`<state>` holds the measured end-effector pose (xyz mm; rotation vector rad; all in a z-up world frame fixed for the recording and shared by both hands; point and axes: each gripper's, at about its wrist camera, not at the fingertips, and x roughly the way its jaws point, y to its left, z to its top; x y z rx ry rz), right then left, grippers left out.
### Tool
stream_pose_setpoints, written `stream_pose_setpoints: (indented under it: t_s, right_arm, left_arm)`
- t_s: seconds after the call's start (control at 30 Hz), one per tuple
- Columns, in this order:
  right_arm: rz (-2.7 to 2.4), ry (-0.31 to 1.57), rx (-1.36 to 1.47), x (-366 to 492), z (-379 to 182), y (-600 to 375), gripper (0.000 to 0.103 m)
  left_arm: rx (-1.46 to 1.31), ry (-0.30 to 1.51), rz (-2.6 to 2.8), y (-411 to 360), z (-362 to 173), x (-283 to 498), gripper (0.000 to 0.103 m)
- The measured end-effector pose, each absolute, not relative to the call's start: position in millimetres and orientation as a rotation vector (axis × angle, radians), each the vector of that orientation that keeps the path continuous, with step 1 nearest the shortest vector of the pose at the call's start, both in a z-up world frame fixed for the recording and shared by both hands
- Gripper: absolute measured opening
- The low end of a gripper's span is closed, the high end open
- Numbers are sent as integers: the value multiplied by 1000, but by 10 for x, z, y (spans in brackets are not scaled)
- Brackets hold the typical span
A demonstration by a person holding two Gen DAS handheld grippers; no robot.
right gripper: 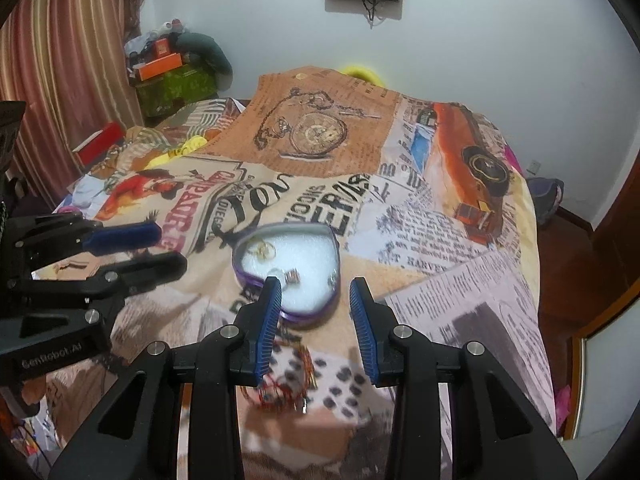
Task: Organize jewelry
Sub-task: 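Withdraw both tools from the tin toward the beaded bracelets, then grasp the red-and-gold beaded bracelet with the left tool while the right tool approaches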
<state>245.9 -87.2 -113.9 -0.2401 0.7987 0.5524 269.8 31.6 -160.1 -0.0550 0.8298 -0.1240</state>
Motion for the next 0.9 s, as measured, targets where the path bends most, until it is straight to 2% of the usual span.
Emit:
stream_pose_setpoints:
  t_s: [0.7, 0.77, 0.9]
  right_arm:
    - [538, 907, -202, 2286, -1524, -1347, 32]
    - [538, 910, -187, 2292, -1537, -1388, 32]
    - [537, 927, -153, 2325, -1586, -1465, 32]
  left_arm:
    - [-63, 1008, -216, -106, -2242, 2991, 35]
    - [-72, 1028, -218, -123, -2313, 3044, 24]
    - [-69, 1039, -213, -166, -2387, 3083, 19]
